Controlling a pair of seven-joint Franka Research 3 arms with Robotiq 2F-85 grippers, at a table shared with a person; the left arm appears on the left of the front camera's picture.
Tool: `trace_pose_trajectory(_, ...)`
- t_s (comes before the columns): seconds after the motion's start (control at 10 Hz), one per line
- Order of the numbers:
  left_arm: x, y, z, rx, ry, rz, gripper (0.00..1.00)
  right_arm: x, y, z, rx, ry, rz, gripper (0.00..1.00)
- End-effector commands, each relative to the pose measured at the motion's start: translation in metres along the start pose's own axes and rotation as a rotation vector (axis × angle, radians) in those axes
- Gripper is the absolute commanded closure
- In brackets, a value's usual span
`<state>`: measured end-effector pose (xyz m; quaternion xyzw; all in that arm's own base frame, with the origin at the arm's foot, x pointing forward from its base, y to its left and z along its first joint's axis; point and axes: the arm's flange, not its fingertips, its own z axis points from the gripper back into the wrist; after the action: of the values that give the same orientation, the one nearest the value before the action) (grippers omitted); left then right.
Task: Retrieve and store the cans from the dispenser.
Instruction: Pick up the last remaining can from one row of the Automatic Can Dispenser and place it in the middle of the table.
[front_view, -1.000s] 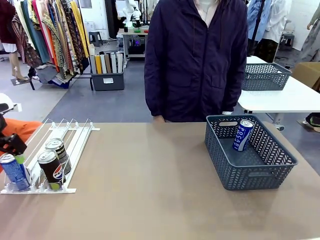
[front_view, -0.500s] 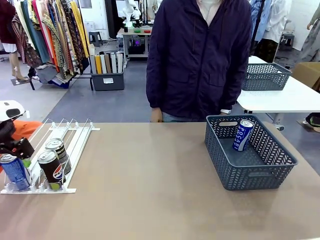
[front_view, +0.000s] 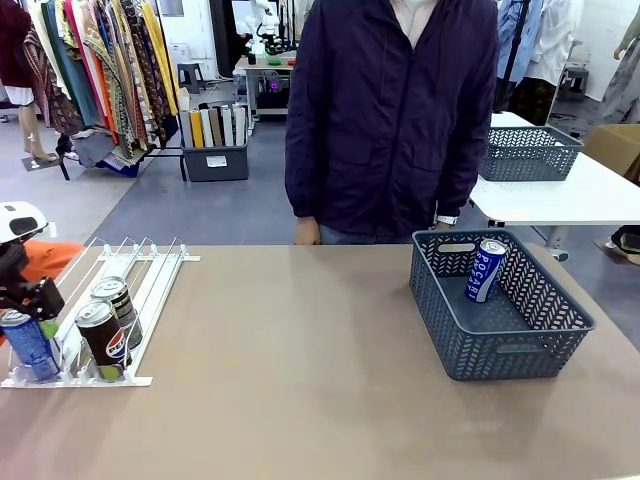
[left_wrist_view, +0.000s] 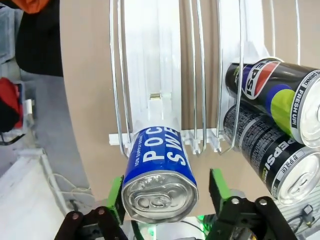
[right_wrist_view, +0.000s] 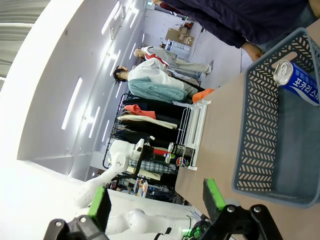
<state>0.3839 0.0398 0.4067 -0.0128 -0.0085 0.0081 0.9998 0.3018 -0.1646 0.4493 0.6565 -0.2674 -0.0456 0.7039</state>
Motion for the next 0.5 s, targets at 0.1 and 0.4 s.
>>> trace_pose_trajectory(0.1, 0.0017, -0.0002, 0.0026, 0.037, -0.006, 0.025, 1.0, 0.0026, 0.0037, -0.0011, 0.01, -0.008, 0.006, 0.0)
trace_pose_trajectory(0.4, 0.0031, 0.0001, 0.003, 0.048, -0.012, 0.04, 1.0, 0.0026, 0.0037, -0.0011, 0.01, -0.008, 0.006, 0.0)
